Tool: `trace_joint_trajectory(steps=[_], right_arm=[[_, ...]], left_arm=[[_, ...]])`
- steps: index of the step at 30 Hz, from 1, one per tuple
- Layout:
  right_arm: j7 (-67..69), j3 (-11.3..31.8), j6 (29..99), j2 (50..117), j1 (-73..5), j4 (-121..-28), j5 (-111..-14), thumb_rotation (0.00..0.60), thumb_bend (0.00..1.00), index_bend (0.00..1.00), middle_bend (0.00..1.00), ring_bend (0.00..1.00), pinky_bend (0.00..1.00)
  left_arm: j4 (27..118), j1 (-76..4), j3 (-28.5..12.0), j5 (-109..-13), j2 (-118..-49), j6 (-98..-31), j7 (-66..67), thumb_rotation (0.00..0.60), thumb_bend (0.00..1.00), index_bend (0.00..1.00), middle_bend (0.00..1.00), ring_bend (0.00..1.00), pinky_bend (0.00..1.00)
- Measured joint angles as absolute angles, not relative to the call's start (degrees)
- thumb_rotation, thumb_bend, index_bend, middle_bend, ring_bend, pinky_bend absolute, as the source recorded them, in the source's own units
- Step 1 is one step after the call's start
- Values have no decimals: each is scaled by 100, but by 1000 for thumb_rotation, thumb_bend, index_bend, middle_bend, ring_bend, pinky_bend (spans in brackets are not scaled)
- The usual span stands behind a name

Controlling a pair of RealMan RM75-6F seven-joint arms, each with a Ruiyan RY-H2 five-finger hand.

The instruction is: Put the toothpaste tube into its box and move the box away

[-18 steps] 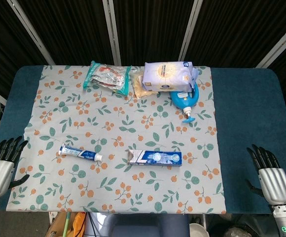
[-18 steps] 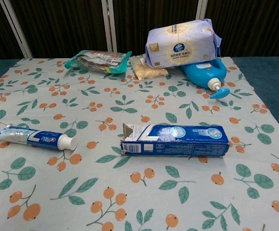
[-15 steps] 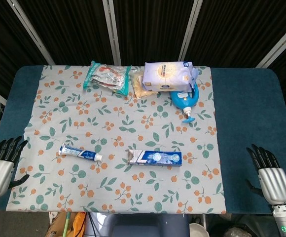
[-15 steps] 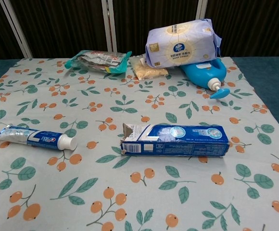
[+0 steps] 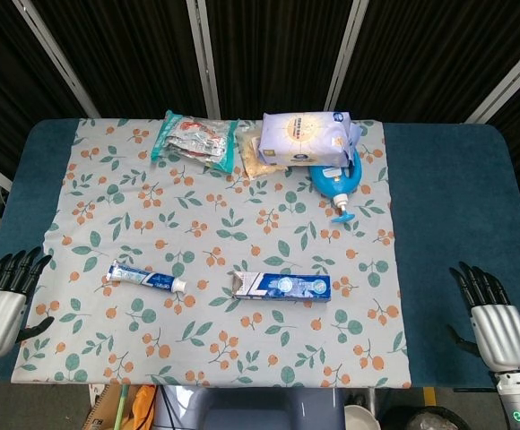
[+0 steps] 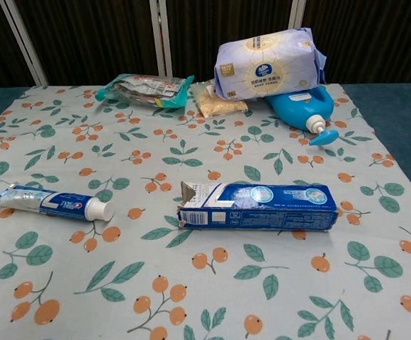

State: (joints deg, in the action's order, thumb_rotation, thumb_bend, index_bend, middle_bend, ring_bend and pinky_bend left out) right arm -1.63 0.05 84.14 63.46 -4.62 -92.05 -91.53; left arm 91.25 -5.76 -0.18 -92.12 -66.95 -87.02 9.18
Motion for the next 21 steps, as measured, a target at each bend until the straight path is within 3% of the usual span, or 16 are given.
trace_joint_trajectory(steps=[11,18,21], right_arm=[[156,33,8409,6332,-580,-9399,-9331,600,258,0,24,10,93],[83,198,7992,6375,-1041,-9797,-9518,600,257,0,126,112,173],[-141,338,7550,6474,-1341,-10163,-9409,600,258,31,216,199,231]], left_arm=[[9132,-576,-10,-9230,-6685,-8706,922,600,84,0,0,0,47],[9145,-608,-47,-9122,-6689,-8612,866,600,84,0,0,0,47],[9166,-629,-39,-9108,-6680,-8560,859,600,84,0,0,0,47]])
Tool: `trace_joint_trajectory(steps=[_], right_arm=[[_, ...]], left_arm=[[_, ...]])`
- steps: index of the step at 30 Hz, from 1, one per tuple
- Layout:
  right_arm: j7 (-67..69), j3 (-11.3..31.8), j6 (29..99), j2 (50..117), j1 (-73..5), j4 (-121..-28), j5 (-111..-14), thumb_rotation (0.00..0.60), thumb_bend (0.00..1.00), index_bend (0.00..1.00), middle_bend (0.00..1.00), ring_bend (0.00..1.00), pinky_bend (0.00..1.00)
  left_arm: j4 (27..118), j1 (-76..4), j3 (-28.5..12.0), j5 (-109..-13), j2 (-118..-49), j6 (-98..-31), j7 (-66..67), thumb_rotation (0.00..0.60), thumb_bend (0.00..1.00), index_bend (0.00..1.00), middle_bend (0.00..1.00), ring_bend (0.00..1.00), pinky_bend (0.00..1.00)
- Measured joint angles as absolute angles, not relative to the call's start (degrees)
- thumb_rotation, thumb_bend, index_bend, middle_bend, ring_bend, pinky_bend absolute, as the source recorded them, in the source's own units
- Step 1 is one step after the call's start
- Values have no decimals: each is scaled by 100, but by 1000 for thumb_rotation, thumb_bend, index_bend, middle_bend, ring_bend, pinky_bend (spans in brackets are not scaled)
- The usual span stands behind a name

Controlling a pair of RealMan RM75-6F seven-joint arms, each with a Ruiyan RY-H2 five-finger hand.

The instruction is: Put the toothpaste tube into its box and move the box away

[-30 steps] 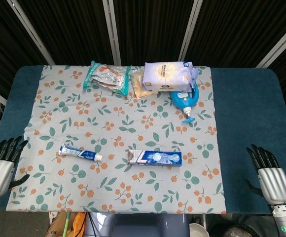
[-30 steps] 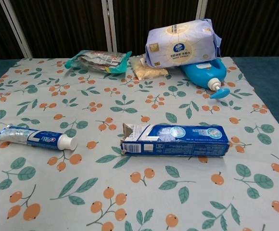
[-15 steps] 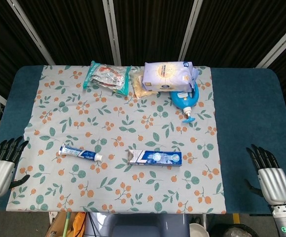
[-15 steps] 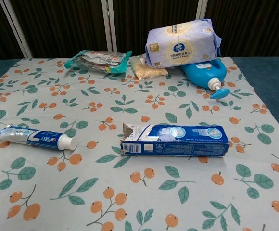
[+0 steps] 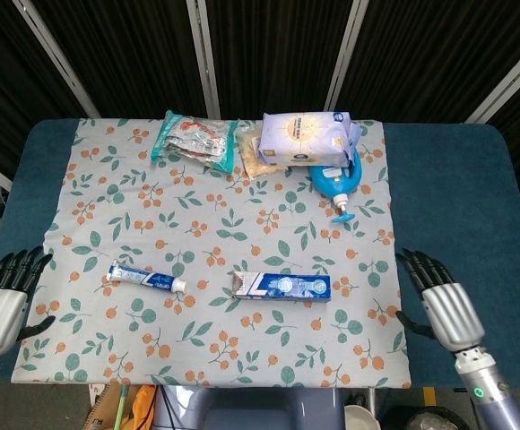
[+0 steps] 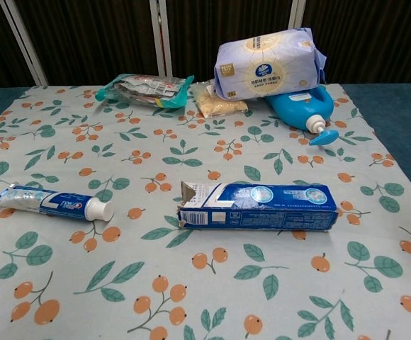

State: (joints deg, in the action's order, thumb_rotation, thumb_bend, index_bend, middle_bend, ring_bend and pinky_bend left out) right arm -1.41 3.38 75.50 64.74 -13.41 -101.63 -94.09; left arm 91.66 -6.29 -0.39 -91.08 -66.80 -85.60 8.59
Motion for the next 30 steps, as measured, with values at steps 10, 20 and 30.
trace_joint_trajectory(steps=[10,20,30], right_arm=[[-1630,578,6506,7186,-2060,-10784,-8838,600,258,71,269,246,264],[-3274,779,5863,8507,-2686,-10597,-7460,600,258,71,268,227,264],[-3748,933,5819,9260,-3073,-9988,-6789,600,258,71,242,201,264]], left_arm=[[9183,-641,-36,-9085,-6631,-8526,824,600,84,0,0,0,47],[9273,-687,-13,-8999,-6538,-8354,731,600,84,0,0,0,47],[9333,-725,15,-8967,-6450,-8242,601,600,84,0,0,0,47]])
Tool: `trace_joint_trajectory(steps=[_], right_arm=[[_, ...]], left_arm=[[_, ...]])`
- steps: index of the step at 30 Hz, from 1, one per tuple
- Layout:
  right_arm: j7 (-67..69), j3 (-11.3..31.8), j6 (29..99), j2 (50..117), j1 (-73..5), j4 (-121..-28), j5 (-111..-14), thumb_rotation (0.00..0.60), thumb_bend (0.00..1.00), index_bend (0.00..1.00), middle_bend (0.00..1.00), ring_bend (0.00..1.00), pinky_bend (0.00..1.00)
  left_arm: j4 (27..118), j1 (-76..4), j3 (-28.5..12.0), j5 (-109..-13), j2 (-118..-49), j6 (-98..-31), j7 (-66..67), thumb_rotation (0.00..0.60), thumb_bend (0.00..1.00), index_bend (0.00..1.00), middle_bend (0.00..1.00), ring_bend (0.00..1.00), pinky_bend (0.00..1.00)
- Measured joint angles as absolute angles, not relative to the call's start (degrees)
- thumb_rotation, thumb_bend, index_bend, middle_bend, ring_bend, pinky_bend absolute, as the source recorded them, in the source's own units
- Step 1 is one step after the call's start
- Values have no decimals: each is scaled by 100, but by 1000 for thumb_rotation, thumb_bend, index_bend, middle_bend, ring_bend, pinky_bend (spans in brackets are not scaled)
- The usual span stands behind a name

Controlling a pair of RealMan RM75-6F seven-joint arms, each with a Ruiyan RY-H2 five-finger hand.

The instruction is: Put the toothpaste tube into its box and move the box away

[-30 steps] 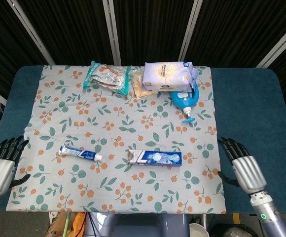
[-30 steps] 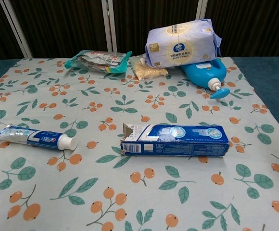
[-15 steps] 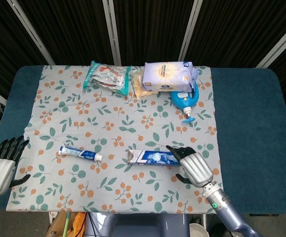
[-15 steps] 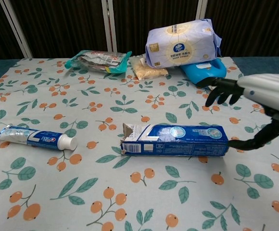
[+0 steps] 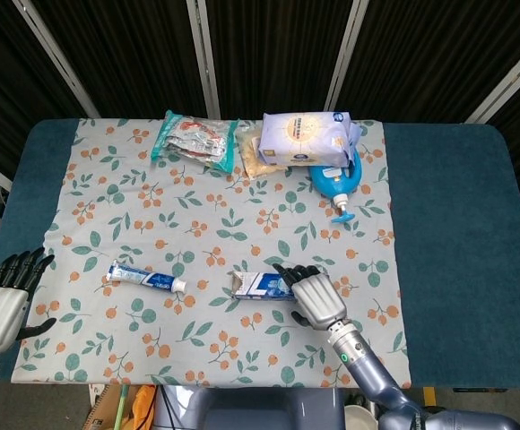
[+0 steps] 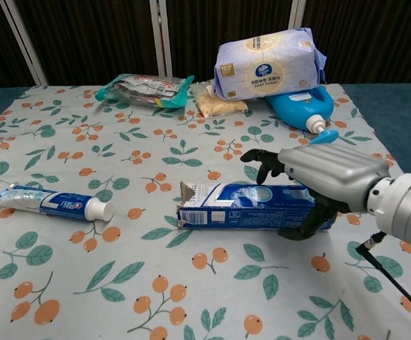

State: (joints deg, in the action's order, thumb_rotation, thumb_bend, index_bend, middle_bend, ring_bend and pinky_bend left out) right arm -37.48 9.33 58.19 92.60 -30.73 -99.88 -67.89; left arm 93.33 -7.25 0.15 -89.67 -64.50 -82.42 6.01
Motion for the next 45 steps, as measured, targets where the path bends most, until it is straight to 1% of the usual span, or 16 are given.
trace_joint_trajectory(steps=[11,12,14,16,19,22,24,28,34,37,40,45], right_arm=[[-3815,896,5916,9471,-3233,-9699,-6564,600,257,76,242,209,264],[-3817,885,5920,9481,-3242,-9674,-6537,600,257,96,254,228,271],[-3820,865,5924,9493,-3255,-9626,-6504,600,258,174,305,293,319],[-3825,839,5936,9506,-3269,-9556,-6487,600,274,282,383,378,414],[-3780,804,5963,9525,-3281,-9459,-6476,600,314,396,472,469,516],[-3700,772,5995,9532,-3283,-9416,-6499,600,356,500,541,535,579],[-3644,754,6018,9534,-3283,-9399,-6531,600,378,542,556,548,592],[-3512,721,6039,9509,-3284,-9437,-6608,600,389,570,570,562,599],[-3323,679,6070,9385,-3270,-9655,-6741,600,390,577,574,566,602],[-3206,654,6087,9245,-3260,-9838,-6856,600,390,577,574,566,602],[-3079,638,6116,9071,-3251,-10034,-7006,600,390,577,575,566,602],[-2898,651,6190,8750,-3238,-10349,-7198,600,390,577,574,566,602]], left_arm=[[9373,-742,23,-8924,-6412,-8189,546,600,84,0,0,0,47],[9376,-743,24,-8920,-6411,-8185,546,600,84,0,0,0,47],[9384,-744,27,-8909,-6409,-8174,545,600,84,0,0,0,47],[9390,-744,28,-8903,-6406,-8171,547,600,84,0,0,0,47],[9401,-746,31,-8896,-6404,-8163,553,600,84,0,0,0,47],[9408,-749,34,-8887,-6404,-8150,563,600,84,0,0,0,47],[9412,-750,36,-8887,-6405,-8148,574,600,84,0,0,0,47],[9419,-750,42,-8883,-6408,-8142,585,600,84,0,0,0,47],[9427,-758,11,-8854,-6423,-8153,595,600,84,11,0,0,48],[9473,-778,-21,-8821,-6423,-8139,579,600,84,21,4,16,87],[9582,-863,-101,-8774,-6390,-8070,609,600,93,38,41,71,151],[9840,-1195,-375,-8638,-6337,-7796,912,600,103,120,198,224,294]])
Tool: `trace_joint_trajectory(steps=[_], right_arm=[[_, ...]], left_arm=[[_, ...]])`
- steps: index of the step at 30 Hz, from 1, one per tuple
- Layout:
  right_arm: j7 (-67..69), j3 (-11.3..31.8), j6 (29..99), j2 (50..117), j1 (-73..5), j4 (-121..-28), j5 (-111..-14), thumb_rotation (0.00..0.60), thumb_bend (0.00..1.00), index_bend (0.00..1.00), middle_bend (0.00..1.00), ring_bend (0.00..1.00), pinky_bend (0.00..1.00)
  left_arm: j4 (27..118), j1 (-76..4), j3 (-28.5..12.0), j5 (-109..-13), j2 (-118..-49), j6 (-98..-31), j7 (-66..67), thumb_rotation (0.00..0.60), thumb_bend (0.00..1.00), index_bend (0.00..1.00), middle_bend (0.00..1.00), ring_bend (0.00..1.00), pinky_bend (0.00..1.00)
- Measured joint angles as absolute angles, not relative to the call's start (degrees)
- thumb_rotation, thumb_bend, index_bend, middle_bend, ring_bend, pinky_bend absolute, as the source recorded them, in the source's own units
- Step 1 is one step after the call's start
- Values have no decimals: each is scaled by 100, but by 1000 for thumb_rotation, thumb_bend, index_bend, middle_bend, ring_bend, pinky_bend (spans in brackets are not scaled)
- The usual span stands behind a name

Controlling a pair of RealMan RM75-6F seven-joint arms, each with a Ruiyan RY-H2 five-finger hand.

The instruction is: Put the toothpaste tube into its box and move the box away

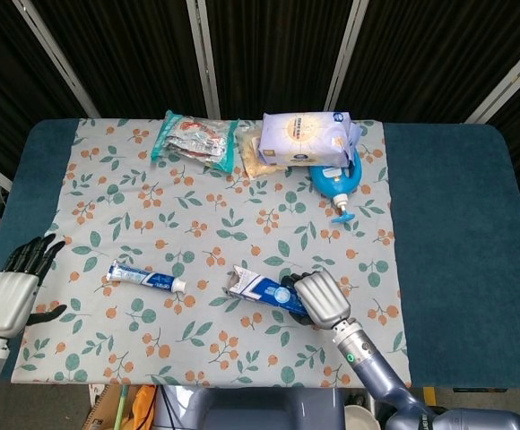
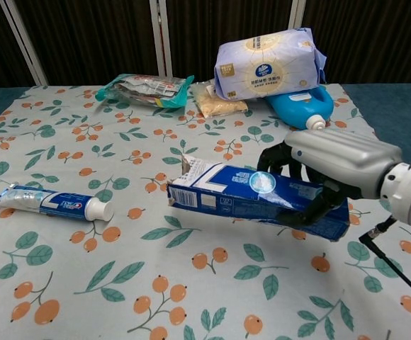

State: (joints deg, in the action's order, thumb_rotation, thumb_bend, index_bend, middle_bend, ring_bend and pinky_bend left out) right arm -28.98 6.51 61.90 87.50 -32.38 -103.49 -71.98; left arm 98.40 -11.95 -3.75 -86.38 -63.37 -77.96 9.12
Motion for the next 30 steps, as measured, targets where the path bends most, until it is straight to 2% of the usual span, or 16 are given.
trace_joint_trajectory(steps=[2,6,14,19,30], right_arm=[[-2829,671,6214,8651,-3232,-10432,-7220,600,390,577,574,566,602],[-2676,704,6273,8475,-3209,-10540,-7263,600,390,576,574,566,602],[-2421,698,6367,8304,-3154,-10571,-7383,600,390,577,574,566,602],[-2293,717,6420,8246,-3133,-10555,-7411,600,389,577,574,566,602],[-2121,694,6485,8213,-3094,-10460,-7459,600,390,577,574,566,602]], left_arm=[[9990,-1392,-531,-8485,-6326,-7584,1067,600,114,144,232,253,320],[10183,-1774,-790,-8064,-6328,-7129,1538,600,153,189,230,258,330],[10400,-2669,-1076,-6435,-6461,-5805,2579,600,161,213,248,259,331],[10294,-3198,-972,-5752,-6856,-5313,3306,600,163,243,282,283,340],[9632,-3480,-565,-5581,-7750,-5389,3627,600,167,312,377,366,392]])
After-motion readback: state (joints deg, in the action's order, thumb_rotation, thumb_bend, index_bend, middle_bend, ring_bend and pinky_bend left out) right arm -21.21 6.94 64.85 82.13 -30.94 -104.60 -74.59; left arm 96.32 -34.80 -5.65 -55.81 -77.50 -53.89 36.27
